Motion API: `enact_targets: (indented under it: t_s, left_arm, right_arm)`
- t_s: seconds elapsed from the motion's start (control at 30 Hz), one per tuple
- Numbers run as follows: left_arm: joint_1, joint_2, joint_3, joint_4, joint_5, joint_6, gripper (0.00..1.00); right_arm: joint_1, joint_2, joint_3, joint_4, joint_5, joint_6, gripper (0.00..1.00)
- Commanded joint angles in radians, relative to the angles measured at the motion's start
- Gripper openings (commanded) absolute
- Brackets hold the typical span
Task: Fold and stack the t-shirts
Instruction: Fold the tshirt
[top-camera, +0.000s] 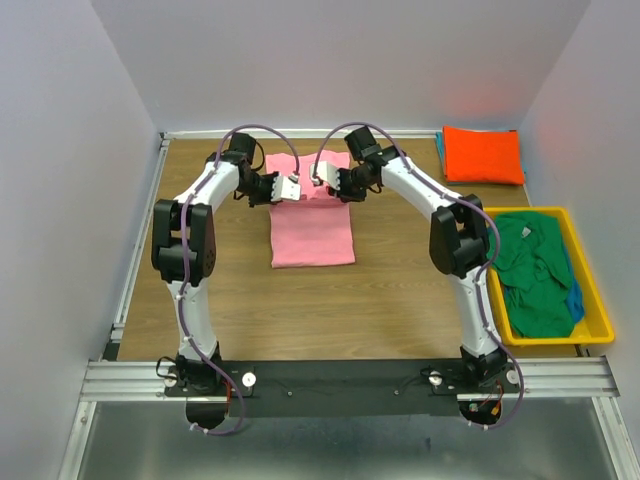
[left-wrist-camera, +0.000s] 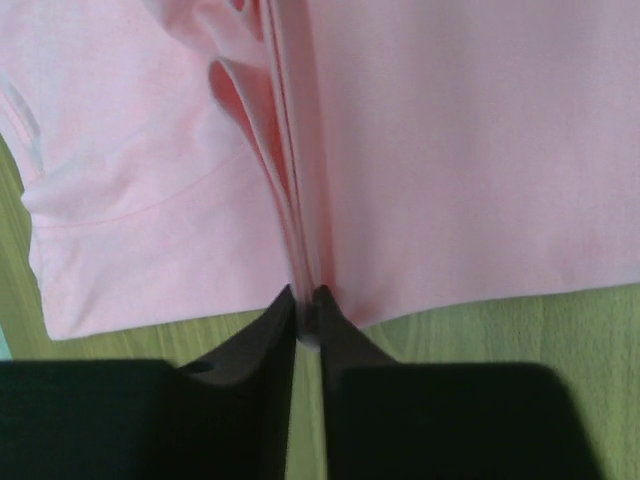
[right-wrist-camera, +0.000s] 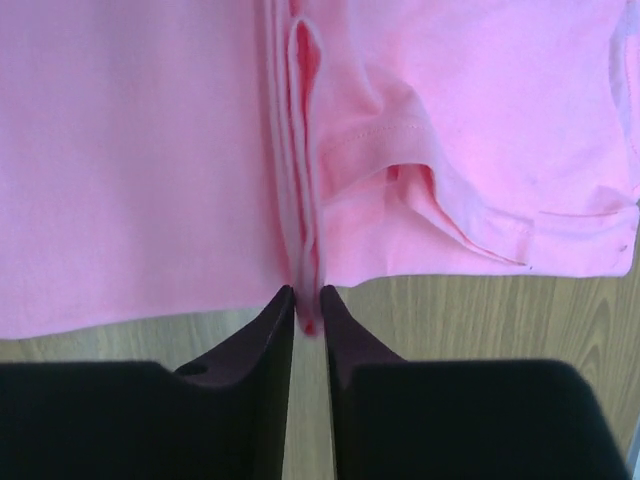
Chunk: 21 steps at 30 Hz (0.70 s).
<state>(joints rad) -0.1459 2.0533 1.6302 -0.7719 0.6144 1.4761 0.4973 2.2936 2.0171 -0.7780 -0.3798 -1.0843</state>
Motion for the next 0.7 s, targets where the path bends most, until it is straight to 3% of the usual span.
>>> enact_targets:
  t_s: [0.0, 0.1, 0.27, 0.43, 0.53, 0.67]
  left_arm:
    - [0.012, 0.015, 0.049, 0.039, -0.042, -0.068, 0.38]
    - [0.037, -0.025, 0.082, 0.037, -0.007, -0.146, 0.47]
    - [0.072, -0.166, 0.047, 0.011, 0.16, -0.38, 0.49]
    - [0.065, -0.314, -0.192, 0.055, 0.416, -0.689, 0.75]
    - [0.048, -0.43, -0.387, 0.263, 0.544, -0.949, 0.82]
    - [0.009, -0.498, -0.607, 0.539, 0.599, -1.272, 0.86]
  right_arm:
    - [-0.009, 0.026, 0.052, 0.023, 0.047, 0.068, 0.41]
    - [-0.022, -0.005, 0.094, 0.026, 0.059, 0.157, 0.49]
    - [-0.052, -0.133, 0.098, 0.023, 0.01, 0.397, 0.54]
    - [-0.054, -0.275, -0.105, 0.025, -0.166, 0.771, 0.73]
    - [-0.052, -0.307, -0.225, 0.031, -0.411, 0.949, 0.98]
    - [-0.039, -0.316, -0.361, 0.12, -0.554, 1.116, 1.0]
